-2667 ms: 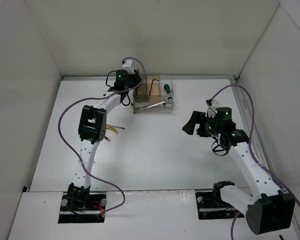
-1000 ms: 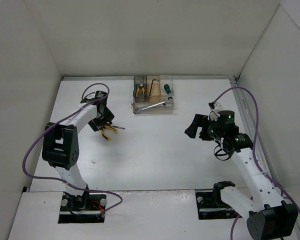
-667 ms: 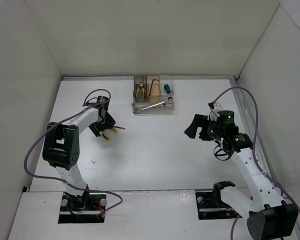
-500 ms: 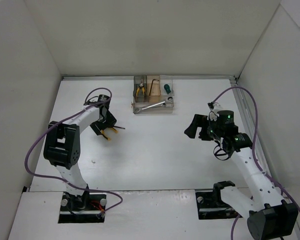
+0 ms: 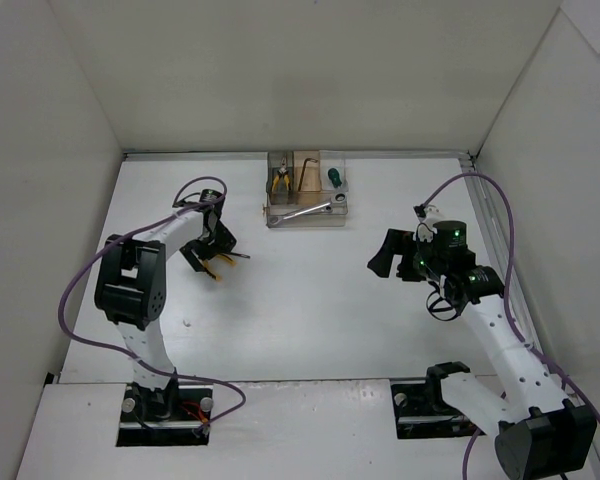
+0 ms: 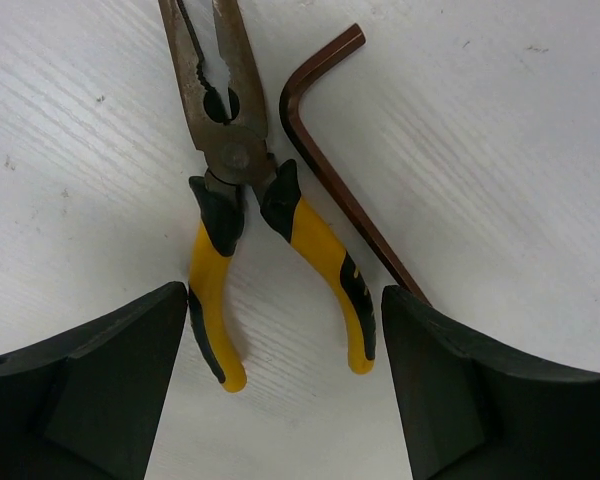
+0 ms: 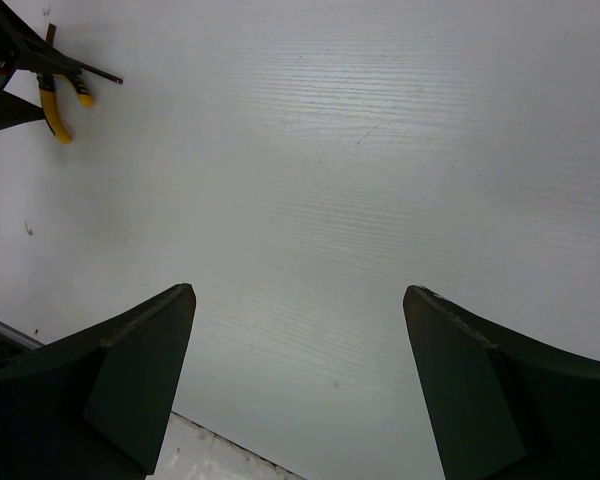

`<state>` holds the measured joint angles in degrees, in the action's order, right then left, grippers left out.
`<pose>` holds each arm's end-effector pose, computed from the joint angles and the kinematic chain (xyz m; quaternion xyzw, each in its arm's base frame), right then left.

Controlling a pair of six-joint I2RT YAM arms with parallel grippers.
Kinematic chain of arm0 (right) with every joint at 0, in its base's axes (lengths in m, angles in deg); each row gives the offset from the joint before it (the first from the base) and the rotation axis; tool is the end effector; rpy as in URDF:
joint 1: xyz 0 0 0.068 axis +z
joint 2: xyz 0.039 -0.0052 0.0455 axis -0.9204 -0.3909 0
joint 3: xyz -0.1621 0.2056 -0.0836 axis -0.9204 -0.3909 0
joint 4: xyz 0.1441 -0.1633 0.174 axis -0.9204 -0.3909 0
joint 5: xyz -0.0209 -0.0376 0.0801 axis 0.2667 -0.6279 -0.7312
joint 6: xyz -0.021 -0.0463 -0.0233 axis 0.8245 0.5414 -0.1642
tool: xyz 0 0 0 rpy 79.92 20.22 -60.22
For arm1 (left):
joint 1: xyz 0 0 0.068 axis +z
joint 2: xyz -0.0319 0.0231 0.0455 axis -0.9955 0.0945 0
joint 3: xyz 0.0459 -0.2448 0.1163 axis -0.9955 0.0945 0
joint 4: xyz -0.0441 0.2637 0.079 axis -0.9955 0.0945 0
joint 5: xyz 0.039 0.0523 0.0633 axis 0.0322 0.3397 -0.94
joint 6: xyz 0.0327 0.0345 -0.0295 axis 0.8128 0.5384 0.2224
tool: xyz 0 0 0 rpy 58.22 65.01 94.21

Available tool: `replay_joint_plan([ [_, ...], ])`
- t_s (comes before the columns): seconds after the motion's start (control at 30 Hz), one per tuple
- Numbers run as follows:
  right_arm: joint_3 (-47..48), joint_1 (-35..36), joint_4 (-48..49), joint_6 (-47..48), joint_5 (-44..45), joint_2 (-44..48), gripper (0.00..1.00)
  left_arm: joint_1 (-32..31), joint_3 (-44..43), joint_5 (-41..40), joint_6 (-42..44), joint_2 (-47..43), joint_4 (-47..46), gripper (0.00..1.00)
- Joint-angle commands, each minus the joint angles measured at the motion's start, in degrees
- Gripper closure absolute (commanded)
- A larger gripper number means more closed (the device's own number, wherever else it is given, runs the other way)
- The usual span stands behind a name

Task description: Sort the tools into containers

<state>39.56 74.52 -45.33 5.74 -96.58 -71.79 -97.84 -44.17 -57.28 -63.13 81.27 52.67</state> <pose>0.2163 0.0421 0.3019 0.0244 0.8746 0.2676 0.4035 0.3818 -0.0845 0.1696 -0.3764 0.9073 -0.0444 0.1823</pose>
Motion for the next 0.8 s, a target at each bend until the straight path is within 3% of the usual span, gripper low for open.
replay_joint_plan([
  [0.0,0.79,0.64,1.81,0.75,1.09,-0.23,0.17,-0.28,-2.06,-0.91,-0.49,-1.26,1.7,0.26],
  [0.47,1.06,0.82,1.99,0.84,0.83,-1.46,0.17,3.32,8.14,-0.38,1.97,-9.7,1.96,0.27],
  [0.77,1.23,0.91,1.9,0.75,0.65,-1.72,0.17,4.37,7.89,-0.91,6.27,-12.34,0.56,0.25],
])
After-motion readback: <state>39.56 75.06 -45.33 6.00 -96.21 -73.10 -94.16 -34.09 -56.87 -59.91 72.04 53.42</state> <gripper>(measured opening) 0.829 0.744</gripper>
